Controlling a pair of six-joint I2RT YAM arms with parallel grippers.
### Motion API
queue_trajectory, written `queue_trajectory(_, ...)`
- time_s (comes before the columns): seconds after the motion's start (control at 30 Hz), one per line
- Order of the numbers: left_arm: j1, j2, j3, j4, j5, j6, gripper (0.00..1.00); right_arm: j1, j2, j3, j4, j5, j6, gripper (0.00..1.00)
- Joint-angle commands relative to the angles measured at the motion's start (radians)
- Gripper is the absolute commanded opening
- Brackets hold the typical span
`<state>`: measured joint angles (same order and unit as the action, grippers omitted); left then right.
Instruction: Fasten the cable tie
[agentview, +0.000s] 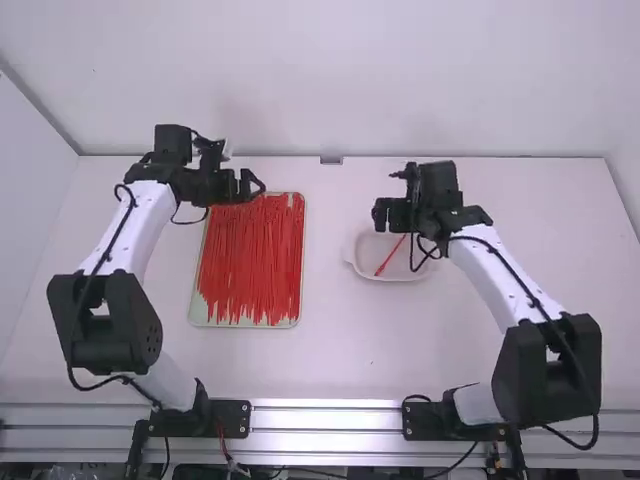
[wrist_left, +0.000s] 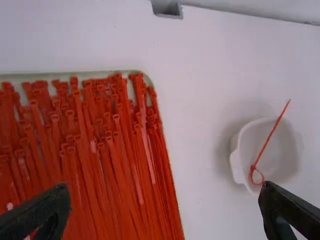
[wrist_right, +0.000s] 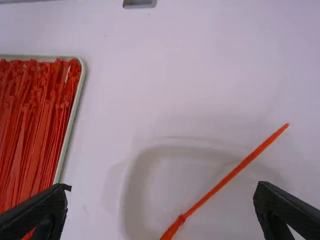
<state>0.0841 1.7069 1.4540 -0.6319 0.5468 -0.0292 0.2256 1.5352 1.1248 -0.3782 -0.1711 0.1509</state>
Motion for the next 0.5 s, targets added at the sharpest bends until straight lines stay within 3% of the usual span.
queue_trajectory(0.0, -0.008, -0.042, 0.021, -0.012, -0.066, 0.004, 0.99, 0.005, -0.032, 0.034, -0.021, 0.024, 0.002, 1.00)
queue_trajectory(0.27, -0.064, -0.056, 0.021, -0.020, -0.251, -0.004, 0.99, 0.002, -0.047, 0.033, -0.077, 0.048, 0.002, 1.00)
queue_trajectory(0.47, -0.084, -0.056, 0.021, -0.015, -0.275, -0.004, 0.99, 0.011, -0.047, 0.034, -0.079, 0.049, 0.002, 0.99)
